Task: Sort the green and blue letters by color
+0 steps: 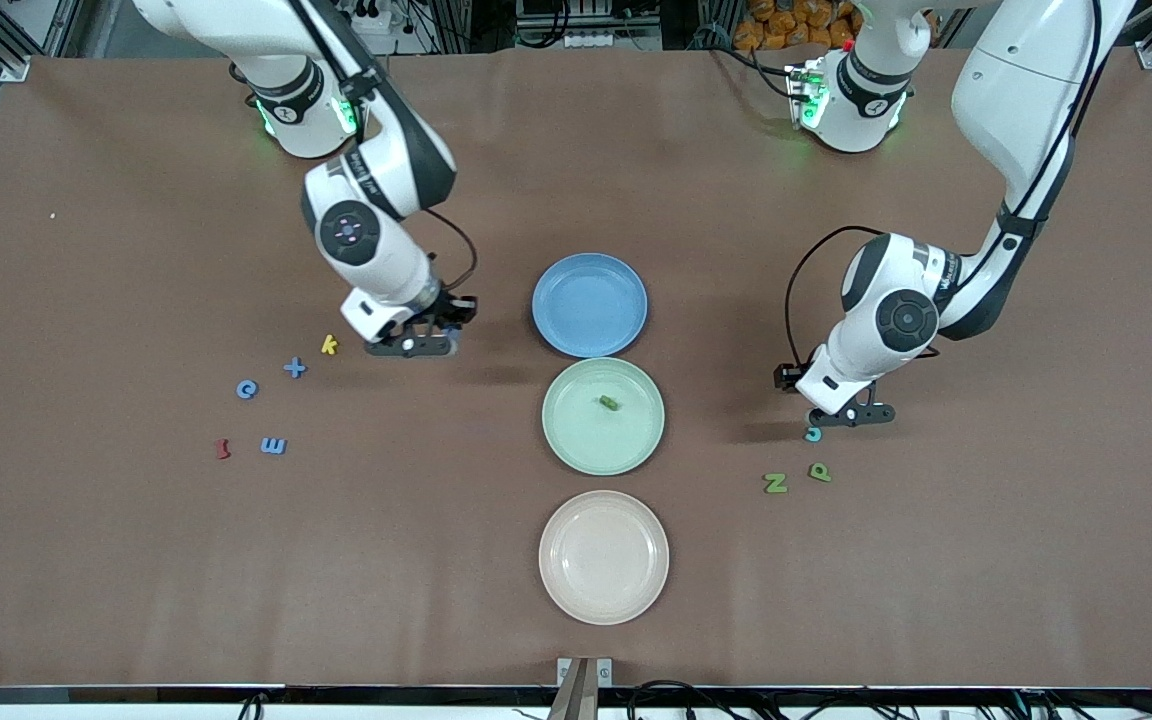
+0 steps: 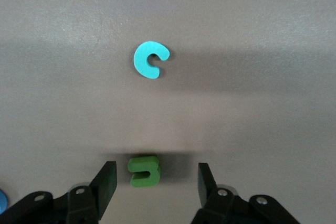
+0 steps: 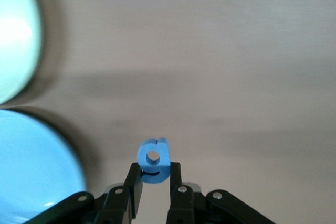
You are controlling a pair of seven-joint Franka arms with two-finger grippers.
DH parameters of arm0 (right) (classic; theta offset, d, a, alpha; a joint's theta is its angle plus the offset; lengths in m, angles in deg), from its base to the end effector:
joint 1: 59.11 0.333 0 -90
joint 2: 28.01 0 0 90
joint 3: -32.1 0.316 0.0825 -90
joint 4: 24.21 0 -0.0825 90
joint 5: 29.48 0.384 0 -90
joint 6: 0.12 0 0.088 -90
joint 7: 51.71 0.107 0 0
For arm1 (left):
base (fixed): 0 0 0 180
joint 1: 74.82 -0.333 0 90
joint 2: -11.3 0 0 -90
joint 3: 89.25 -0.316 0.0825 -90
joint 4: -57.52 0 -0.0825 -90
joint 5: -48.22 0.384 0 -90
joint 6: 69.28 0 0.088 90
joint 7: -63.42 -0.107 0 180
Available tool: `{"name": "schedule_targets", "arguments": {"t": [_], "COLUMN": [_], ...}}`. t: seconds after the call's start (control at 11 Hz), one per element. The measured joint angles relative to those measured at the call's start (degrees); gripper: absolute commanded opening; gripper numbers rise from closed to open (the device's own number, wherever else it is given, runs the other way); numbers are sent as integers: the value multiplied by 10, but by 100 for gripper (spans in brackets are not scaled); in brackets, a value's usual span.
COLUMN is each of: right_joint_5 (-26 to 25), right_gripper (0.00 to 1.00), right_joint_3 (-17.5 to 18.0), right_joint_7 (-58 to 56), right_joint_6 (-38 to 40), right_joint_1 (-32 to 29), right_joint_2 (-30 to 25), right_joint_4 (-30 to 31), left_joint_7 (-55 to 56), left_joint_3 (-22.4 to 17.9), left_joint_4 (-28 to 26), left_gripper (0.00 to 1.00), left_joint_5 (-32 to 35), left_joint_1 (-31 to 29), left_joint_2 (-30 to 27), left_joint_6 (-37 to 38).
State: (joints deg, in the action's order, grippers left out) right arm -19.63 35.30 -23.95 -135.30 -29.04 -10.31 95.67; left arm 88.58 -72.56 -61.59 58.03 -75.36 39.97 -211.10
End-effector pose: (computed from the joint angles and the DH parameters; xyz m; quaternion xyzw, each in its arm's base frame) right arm 0.4825 0.3187 0.2710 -0.9974 0.0154 0.0525 0.0476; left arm 0.5549 -0.1620 0.1860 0.9988 0.0233 -0.0422 0.0050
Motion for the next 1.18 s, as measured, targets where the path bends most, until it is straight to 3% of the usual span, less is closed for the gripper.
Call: {"name": "schedule_targets", "arguments": {"t": [0.18,0.27,0.46,0.55,0.64,0.73,0.82,1.18], "right_joint_5": [2,2,2,2,2,2,2,2], "right_gripper": [5,5,5,5,8,73,100,100], "right_joint_3": [0,0,0,0,0,-1,-1,-6], "right_joint_7": [55,85,129,143,156,172,192,237], "right_joint_6": [0,0,0,0,-1,-1,-1,0], "right_joint_1": [44,66,112,132,150,164,177,180], "right_joint_2": [37,63,113,129,142,149,153,156], "right_joint_4": [-59,-90,-138,-148,-154,-156,-157,-163], "left_joint_7": [0,0,0,0,0,0,0,0], "left_joint_3": [0,0,0,0,0,-1,0,3], "left_joint_4": [-1,-1,-1,-1,-1,-1,-1,15], "left_gripper": [64,57,33,10,0,0,0,0], "left_joint_5": [0,0,0,0,0,1,7,32], "left_joint_1": [0,0,0,0,0,0,0,1], "left_joint_2": [4,6,9,10,9,9,8,8], "left_joint_6": [0,0,0,0,0,0,0,-11]}}
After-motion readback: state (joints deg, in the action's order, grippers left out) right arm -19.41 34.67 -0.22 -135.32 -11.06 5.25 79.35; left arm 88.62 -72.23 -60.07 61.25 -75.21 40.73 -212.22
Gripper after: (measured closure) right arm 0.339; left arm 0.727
